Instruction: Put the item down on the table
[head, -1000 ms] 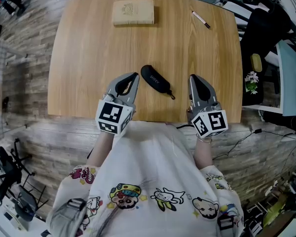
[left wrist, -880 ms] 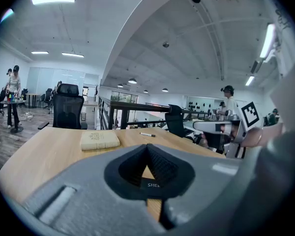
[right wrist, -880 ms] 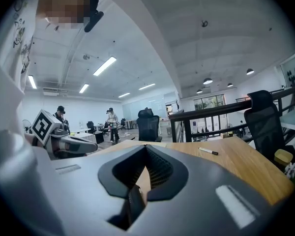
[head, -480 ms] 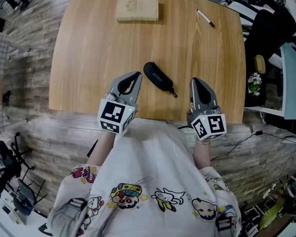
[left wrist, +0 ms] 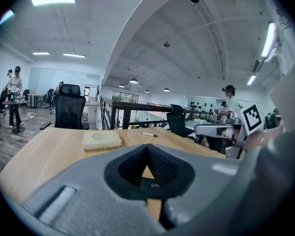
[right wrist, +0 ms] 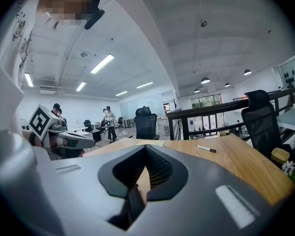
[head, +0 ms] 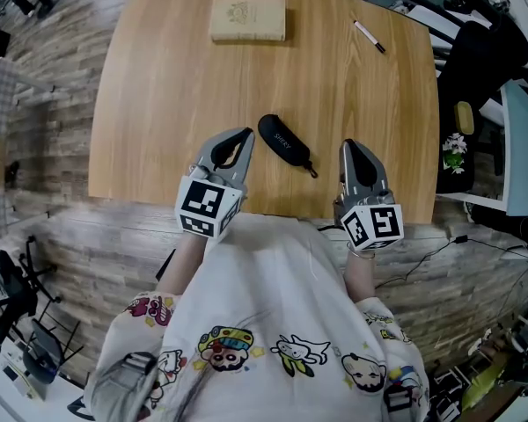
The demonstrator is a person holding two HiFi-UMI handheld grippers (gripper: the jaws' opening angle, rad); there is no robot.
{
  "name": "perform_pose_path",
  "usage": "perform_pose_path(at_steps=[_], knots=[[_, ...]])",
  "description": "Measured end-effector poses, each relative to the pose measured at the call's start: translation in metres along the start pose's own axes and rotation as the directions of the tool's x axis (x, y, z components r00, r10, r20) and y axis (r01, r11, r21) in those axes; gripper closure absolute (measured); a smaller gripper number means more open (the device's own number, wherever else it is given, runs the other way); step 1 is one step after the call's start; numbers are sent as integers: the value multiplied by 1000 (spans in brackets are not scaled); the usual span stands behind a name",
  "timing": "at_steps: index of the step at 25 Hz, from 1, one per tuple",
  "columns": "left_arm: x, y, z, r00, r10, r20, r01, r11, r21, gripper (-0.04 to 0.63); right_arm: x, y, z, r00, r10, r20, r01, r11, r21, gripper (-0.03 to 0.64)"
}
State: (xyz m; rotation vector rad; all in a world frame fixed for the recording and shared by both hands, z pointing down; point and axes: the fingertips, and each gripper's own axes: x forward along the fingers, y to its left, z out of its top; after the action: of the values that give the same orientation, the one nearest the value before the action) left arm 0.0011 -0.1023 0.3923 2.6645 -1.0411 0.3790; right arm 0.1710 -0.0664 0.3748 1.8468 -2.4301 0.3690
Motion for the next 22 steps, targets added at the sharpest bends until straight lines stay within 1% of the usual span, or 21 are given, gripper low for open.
perform_pose_path(at_steps=[17,22], knots=[[2,11,3,1000,9,6,-9,1000,-5,595,10,1,3,1000,3,-28,-4,999,-41,607],[2,13,1,1000,9,5,-9,1000,-11,595,11,-1,1,999,-3,-35,1,999,-33,607]])
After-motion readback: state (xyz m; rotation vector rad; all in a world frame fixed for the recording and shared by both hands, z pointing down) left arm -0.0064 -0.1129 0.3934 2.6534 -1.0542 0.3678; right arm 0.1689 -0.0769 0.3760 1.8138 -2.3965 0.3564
